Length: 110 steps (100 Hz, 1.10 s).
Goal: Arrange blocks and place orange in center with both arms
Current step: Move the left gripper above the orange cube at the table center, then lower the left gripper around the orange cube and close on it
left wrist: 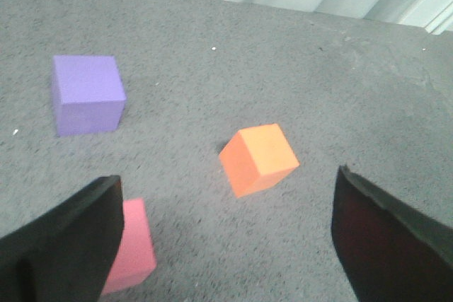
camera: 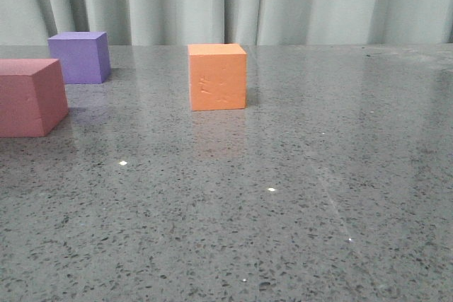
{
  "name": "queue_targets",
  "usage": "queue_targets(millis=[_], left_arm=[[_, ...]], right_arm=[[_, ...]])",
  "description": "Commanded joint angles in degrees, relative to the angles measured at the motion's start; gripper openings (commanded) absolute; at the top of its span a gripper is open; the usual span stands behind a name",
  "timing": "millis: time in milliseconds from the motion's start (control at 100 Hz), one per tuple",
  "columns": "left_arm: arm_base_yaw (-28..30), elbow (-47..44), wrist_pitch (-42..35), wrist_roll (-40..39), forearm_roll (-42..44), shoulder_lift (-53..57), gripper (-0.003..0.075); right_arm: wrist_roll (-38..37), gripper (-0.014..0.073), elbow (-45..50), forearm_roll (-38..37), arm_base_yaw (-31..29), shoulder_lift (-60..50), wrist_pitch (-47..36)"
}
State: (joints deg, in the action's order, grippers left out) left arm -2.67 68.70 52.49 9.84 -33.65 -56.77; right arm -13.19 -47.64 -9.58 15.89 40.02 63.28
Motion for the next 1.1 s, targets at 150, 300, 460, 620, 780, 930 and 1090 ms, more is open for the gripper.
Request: queue_targets(millis=[150,300,460,620,780,930,1090], left_arm=[[-13.6,3.6,-13.3,-4.1,2.4,-6.6,0.0562],[-22.7,5.9,-17.2,-15.0,16.6,-13.6,0.0556],[-31.3,11.4,-17.3,-28.9,35.2,-22.2,0.0556],[-37.8,17.8,-14.4,-44.9,53.3,-30.0,0.0556],[-41.8,24.6,-9.9,-50.8,60.8,-37.0,0.0557],[-43.0,30.7,-5.9,-52.2,61.3,-42.0,0.0556],[-43.3,33.9,-3.4,-52.4,61.6,-45.0,0.0556]], right_arm=[[0.4,0.0634,-1.4,-0.9,-0.3,-0.1,-2.8],[0.4,0.0634,-1.4,-0.9,-0.3,-0.1,-2.8],[0.4,0.0634,-1.4,-0.9,-0.3,-0.1,-2.8],[0.4,0.0634,-1.4,-0.9,-0.3,-0.1,-2.8],[0.4,0.0634,-1.4,-0.9,-0.3,-0.1,-2.8],[0.4,0.0634,-1.4,-0.9,-0.3,-0.1,-2.8],[0.4,0.0634,-1.4,-0.9,-0.3,-0.1,-2.8]])
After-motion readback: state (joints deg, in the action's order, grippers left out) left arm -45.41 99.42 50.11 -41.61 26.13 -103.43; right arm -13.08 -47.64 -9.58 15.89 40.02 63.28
